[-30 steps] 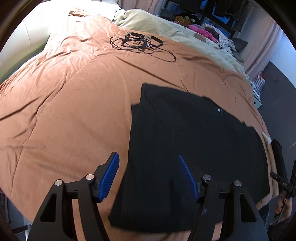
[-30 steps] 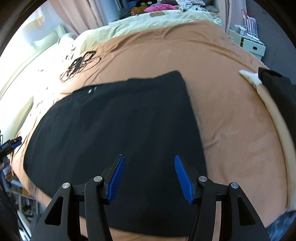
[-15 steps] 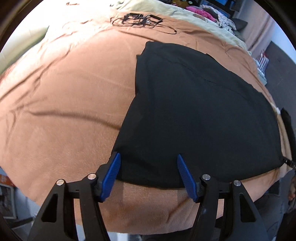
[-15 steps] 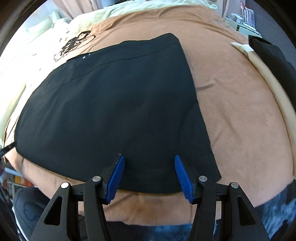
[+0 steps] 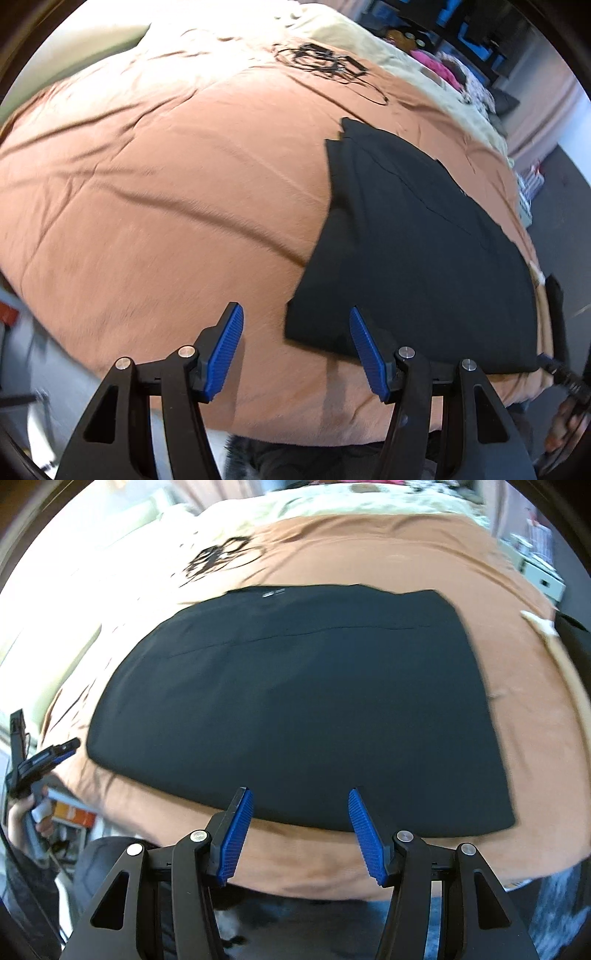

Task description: Fold large clothes

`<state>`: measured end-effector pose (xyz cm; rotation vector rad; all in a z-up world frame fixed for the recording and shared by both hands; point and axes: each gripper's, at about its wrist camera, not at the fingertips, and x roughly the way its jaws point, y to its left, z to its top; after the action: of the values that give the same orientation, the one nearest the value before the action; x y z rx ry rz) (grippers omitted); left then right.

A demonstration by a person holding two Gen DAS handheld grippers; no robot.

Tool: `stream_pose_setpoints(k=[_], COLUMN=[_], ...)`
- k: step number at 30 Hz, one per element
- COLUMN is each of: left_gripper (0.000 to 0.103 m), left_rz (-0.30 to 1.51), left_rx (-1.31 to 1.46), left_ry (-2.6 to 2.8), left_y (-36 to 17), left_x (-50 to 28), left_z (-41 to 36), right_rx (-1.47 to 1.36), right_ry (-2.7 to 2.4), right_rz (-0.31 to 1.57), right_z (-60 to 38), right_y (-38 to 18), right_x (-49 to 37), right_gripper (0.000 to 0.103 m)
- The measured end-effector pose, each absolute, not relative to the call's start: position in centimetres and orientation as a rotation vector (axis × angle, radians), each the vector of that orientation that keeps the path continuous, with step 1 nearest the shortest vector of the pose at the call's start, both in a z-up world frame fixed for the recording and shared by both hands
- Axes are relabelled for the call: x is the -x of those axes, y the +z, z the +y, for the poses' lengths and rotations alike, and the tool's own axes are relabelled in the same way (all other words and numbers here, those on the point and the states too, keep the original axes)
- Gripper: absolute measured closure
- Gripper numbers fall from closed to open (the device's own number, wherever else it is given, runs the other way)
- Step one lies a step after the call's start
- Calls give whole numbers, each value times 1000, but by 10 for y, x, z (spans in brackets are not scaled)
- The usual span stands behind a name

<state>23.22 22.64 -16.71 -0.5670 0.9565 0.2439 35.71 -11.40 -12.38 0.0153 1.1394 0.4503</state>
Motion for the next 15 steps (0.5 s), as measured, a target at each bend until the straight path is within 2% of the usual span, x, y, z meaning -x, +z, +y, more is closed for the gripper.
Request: stream_pose_setpoints(k=[3,10,15], left_gripper=[42,42,42], left_rz=[952,972,989], left_rx=[638,743,765], left_ry=[245,217,190], left_y=[-173,-194,-201], left_x=[-227,-235,-251], left_z=[234,236,233], right_rx=[6,62,51], right_ry=[488,533,481], right_rz=[1159,1176,1180], right_z=[-82,-22,-10], right_y=[-133,-151,-163], right_x=[-355,-352,-361], right_gripper=[48,63,64])
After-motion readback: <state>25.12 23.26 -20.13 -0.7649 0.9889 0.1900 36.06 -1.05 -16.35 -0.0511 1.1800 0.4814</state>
